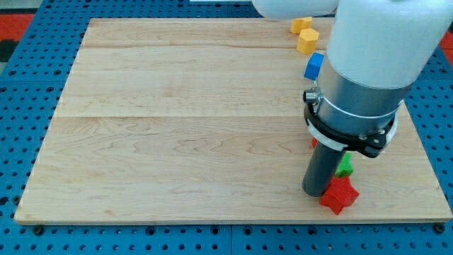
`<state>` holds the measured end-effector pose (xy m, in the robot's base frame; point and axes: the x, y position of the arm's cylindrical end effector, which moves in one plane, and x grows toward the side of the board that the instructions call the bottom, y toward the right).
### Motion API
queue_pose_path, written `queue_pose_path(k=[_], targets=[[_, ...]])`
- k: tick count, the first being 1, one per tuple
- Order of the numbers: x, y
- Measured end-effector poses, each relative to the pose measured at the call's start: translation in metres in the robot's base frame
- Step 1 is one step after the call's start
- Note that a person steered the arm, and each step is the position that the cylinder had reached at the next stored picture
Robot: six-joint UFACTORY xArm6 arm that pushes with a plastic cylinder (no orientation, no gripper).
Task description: Place the pointer left to the blue cube
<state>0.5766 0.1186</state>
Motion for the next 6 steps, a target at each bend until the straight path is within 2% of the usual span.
queue_pose_path(k=[1, 3, 4, 6], targets=[[-0.001, -0.002], [-0.059, -0.155], [-0.092, -0.175], [-0.147, -0.177]])
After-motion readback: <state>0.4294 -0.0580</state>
